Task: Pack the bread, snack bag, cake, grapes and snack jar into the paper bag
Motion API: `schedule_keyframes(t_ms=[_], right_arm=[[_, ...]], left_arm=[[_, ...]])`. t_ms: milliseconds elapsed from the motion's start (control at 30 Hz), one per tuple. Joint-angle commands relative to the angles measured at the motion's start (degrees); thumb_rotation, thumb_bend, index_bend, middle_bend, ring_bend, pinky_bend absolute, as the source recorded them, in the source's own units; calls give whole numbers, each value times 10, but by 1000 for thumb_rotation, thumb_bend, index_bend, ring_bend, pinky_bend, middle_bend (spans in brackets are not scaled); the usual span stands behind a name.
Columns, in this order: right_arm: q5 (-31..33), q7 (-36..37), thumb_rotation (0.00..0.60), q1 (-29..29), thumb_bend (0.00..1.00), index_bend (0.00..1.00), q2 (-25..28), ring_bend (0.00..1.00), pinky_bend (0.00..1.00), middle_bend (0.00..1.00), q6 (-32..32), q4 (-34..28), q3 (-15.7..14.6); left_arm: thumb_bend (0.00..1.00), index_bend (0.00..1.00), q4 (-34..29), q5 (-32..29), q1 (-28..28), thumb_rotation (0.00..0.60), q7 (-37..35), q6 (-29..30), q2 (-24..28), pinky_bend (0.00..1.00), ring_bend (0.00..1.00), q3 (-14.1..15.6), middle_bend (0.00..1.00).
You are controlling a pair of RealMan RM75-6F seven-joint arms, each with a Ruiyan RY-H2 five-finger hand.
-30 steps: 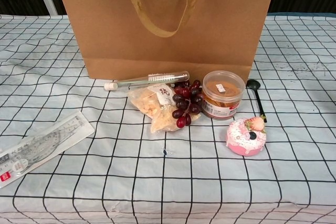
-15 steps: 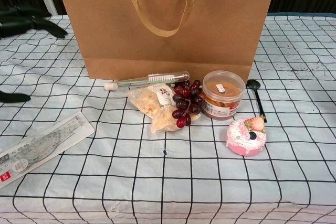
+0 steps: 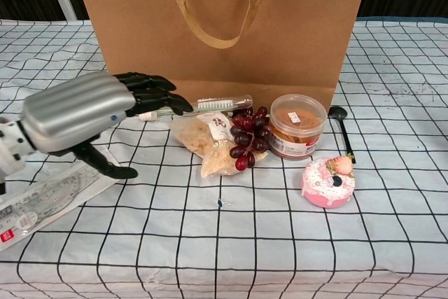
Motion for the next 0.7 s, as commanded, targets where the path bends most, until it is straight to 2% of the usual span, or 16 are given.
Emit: schedule_keyframes(t_ms=[33,300,700], right_arm=[[1,1,600,0,295,103,1,298,241,177,0,1,0],[4,9,600,-3,297,105,3,298,242,178,5,2,4],[6,12,600,-2,296,106,3,298,242,177,1,4,4]], left_arm=[[120,179,14,-13,-22,600,7,-25,-29,185,118,-17,243],[120,177,62,-28,-51,600,19,-42,-82,182,118,-40,242],[147,189,121,-67,-76,600,7,-75,-130,182,118,-55,237]])
